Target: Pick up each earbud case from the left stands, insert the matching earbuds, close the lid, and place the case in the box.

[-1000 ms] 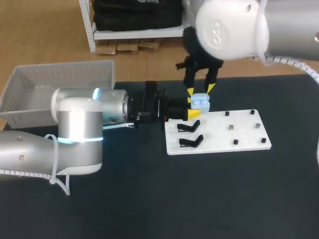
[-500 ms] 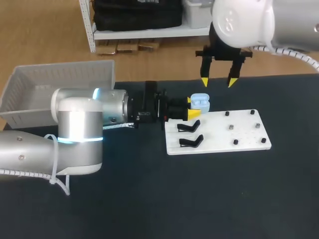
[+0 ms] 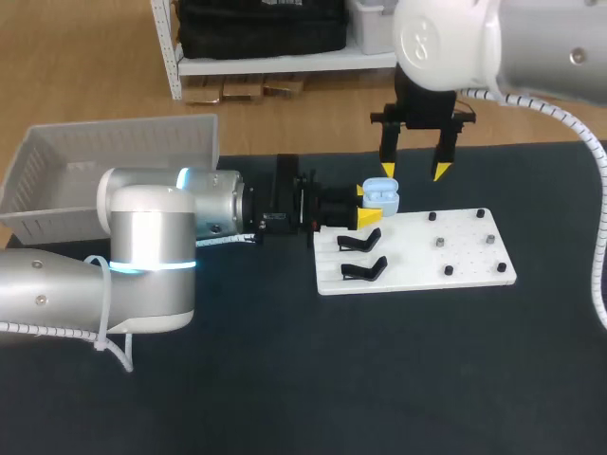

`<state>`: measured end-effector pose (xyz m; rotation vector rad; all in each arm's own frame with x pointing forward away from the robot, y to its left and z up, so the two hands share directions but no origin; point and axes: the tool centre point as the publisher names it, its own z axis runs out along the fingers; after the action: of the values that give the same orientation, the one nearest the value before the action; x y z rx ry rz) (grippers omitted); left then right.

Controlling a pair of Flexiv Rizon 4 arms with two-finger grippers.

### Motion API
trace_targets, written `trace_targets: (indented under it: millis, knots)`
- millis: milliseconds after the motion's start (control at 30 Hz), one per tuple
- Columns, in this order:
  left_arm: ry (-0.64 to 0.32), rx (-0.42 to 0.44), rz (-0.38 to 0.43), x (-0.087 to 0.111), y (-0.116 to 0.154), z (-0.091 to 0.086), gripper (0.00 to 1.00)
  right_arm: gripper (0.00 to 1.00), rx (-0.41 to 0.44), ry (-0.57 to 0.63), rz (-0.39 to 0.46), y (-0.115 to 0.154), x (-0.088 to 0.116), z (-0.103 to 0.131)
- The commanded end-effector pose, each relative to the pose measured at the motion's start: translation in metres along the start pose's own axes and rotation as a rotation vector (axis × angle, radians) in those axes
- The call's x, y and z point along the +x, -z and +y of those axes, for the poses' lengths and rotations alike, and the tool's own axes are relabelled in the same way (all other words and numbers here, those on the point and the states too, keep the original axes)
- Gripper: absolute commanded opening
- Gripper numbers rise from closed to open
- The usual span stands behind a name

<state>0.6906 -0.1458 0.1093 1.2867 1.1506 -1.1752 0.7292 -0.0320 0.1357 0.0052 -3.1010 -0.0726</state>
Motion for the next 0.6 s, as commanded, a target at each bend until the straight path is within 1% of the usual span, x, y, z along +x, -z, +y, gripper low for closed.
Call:
trace_targets:
  millis: [33,133,467,600]
  knots:
    - [-0.004,-0.007,-0.002,0.001,0.000,-0.002,0.00,0.69,0.000,0.005,0.007,0.000,0.009,-0.001]
    - [-0.004,-0.007,-0.002,0.001,0.000,-0.002,0.00,0.71,0.001,0.011,0.014,-0.001,0.015,-0.001]
    - [-0.004,-0.007,-0.002,0.001,0.000,-0.002,0.00,0.76,-0.002,0.029,0.031,-0.001,0.028,0.002]
    - [-0.004,-0.007,-0.002,0.001,0.000,-0.002,0.00,0.78,-0.003,0.033,0.033,-0.001,0.029,0.002]
